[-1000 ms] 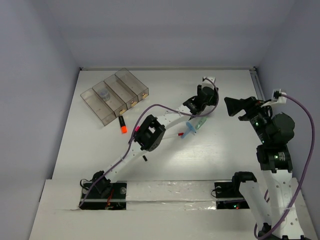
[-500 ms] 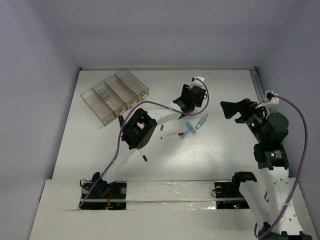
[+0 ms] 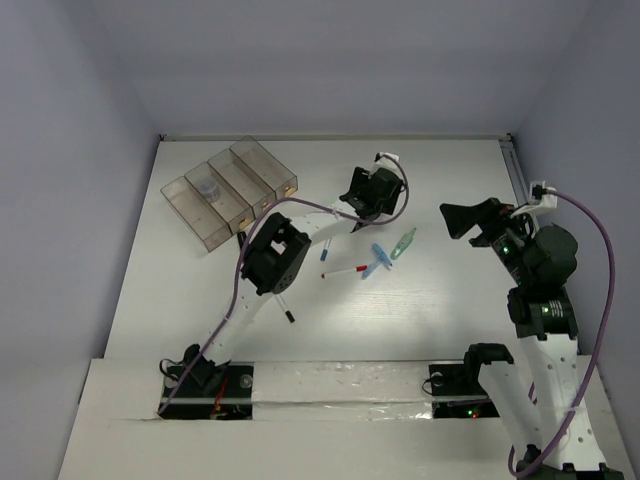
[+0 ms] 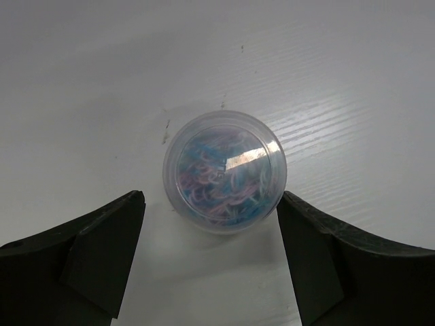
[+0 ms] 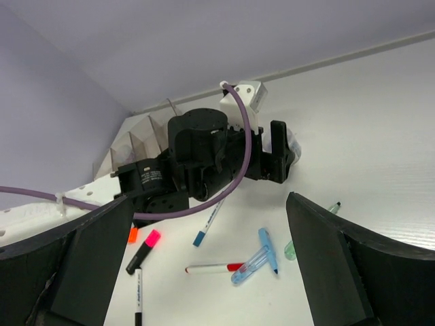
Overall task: Sort the stationery into containers
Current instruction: Move the stationery to the center of the board, then pick up the stationery from the center of the board.
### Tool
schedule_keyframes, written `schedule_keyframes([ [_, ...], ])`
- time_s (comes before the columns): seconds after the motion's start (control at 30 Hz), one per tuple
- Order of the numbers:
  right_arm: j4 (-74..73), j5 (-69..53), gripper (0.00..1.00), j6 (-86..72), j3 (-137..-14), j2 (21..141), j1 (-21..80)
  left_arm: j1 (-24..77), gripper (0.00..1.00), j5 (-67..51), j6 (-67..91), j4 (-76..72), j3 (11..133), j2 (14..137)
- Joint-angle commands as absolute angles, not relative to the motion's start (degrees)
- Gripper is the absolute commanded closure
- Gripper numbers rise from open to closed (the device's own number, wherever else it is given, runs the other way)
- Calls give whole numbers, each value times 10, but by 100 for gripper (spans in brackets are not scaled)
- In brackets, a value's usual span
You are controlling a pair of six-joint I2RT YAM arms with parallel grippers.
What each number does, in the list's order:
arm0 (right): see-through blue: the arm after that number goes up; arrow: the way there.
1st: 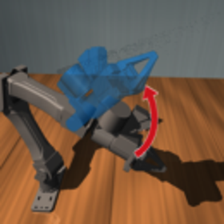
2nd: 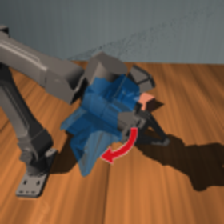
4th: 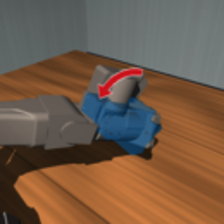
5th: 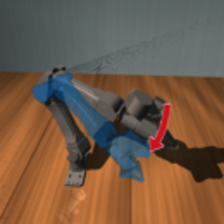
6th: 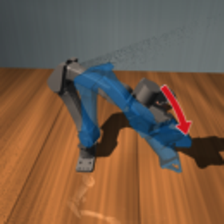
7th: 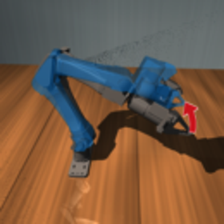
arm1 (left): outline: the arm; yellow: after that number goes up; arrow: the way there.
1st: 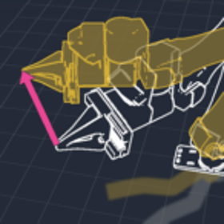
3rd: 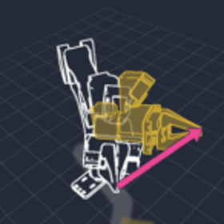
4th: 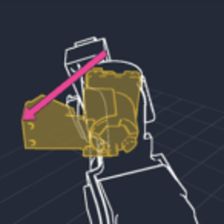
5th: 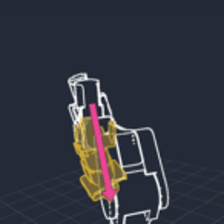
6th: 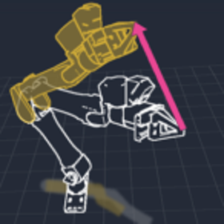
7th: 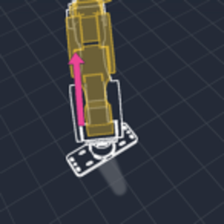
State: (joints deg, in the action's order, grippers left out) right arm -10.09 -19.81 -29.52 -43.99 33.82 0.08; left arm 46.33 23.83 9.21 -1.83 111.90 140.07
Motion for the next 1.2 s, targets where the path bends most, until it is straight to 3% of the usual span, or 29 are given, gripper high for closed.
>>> schedule_keyframes([
  [0.0,-89,-215,0,-287,-443,342,5,458,25,227,81,-15,1164,1405],
  [0.27,-86,-216,0,-285,-439,346,5,453,29,201,82,-1,1225,1433],
  [0.43,-86,-213,0,-284,-434,342,5,447,50,191,94,-6,1212,1426],
  [0.5,-84,-211,0,-285,-432,342,5,447,63,195,92,-6,1205,1416],
  [0.6,-79,-213,0,-287,-426,342,5,447,70,197,85,-8,1182,1371],
  [0.83,-26,-231,0,-309,-359,351,5,389,72,196,73,-30,1068,1148],
  [0.93,47,-262,0,-345,-310,375,5,332,72,197,86,-49,924,999],
  [1.17,107,-280,0,-349,-279,442,35,163,71,163,155,-34,735,822],
])
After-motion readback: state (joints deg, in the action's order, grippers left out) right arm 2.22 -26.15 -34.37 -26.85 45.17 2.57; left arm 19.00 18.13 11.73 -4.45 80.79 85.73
